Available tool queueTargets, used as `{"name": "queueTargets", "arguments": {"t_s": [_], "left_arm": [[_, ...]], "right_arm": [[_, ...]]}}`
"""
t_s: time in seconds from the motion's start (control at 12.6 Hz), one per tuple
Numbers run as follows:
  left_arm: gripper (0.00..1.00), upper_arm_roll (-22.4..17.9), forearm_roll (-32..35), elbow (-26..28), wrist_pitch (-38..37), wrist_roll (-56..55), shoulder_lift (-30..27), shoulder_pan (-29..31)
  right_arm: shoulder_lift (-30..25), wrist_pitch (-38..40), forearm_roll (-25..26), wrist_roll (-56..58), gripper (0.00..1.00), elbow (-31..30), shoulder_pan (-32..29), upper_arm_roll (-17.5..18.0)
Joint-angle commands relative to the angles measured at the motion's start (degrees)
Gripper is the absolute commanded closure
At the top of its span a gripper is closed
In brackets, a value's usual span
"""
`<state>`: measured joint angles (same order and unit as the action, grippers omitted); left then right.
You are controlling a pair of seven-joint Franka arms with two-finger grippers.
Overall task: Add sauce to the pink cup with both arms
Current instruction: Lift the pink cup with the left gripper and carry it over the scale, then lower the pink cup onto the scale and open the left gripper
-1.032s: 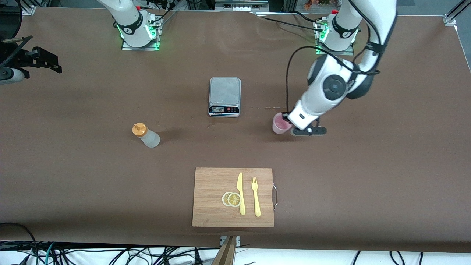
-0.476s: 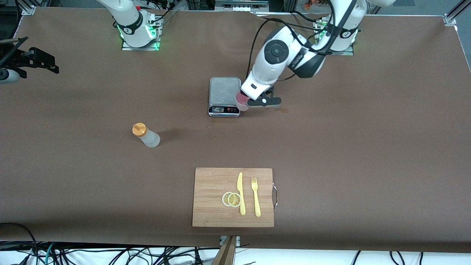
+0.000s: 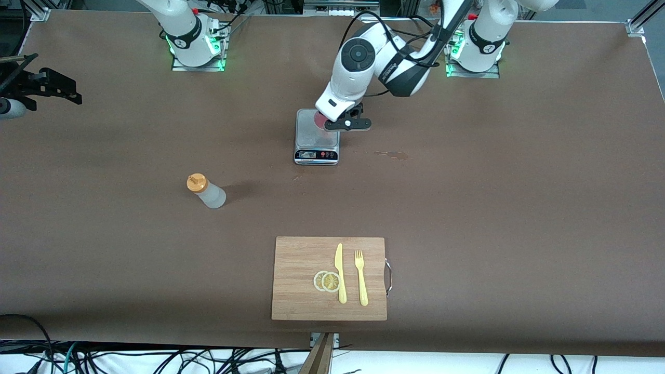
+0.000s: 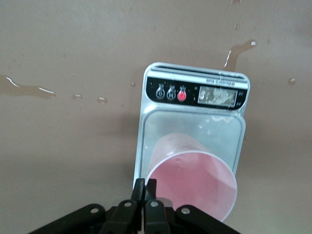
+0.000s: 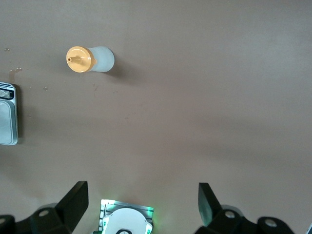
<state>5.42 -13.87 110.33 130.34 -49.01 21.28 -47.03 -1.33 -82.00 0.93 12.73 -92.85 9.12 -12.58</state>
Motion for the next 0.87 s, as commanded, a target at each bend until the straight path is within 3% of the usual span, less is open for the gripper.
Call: {"name": "queueTargets", "arguments": {"t_s": [0.0, 0.32, 0.4, 0.48, 0.79], "left_arm": [[1.0, -0.8, -1.5, -2.0, 0.6, -0.2, 2.4, -2.2], [1.0, -0.8, -1.4, -2.0, 2.4, -0.9, 3.8, -2.5], [0.65, -0.8, -1.5, -2.3, 2.3, -1.0, 3.8, -2.4], [0.01, -0.8, -1.5, -2.4, 2.0, -1.1, 3.5, -2.2], [0.0, -1.3, -1.2, -6.6, -3.1, -0.3, 1.1, -0.7]], "right_arm": [[1.5, 0.8, -0.2, 1.0, 0.0, 1.3, -0.2, 0.0], [2.0, 0.7, -0.1, 1.1, 0.0, 1.3, -0.1, 0.0], [2.2, 0.7, -0.2, 1.0, 0.0, 1.3, 0.1, 0.1], [2.3, 0.5, -0.2, 1.1, 0.0, 1.4, -0.1, 0.1], [1.7, 1.0, -0.2, 7.1, 0.0, 1.4, -0.1, 0.1]]}}
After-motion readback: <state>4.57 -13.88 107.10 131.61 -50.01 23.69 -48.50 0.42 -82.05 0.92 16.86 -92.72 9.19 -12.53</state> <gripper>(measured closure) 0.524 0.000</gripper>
